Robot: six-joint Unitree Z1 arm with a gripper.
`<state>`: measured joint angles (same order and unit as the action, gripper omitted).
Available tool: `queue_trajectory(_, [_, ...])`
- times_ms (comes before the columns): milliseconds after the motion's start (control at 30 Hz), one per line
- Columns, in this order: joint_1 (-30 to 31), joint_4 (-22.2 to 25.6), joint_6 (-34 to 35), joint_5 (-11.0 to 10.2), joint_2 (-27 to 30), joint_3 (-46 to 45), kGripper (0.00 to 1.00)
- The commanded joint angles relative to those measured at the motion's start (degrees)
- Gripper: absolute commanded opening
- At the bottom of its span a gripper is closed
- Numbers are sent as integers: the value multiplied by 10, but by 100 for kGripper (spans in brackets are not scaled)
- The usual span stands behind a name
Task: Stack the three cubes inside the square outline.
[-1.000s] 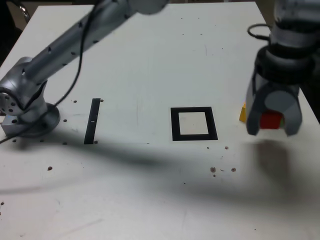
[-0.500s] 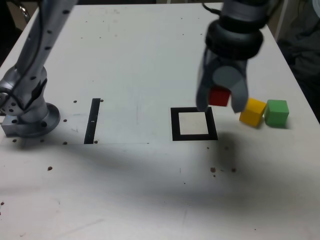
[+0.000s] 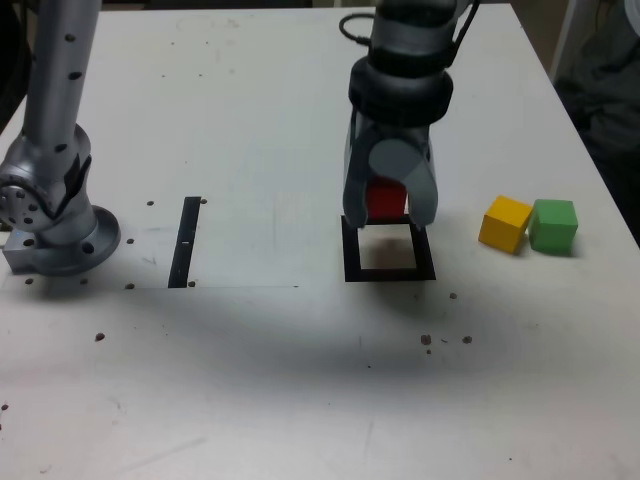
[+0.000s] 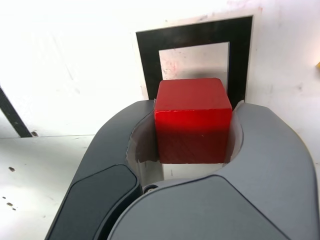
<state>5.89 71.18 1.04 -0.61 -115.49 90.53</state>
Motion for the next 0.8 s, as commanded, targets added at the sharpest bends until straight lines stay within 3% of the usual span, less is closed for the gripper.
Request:
queue_trajectory(0, [-1, -13, -2, 4, 1, -11, 28])
queue_trajectory(767, [-10, -82, -22, 39, -31, -55, 28])
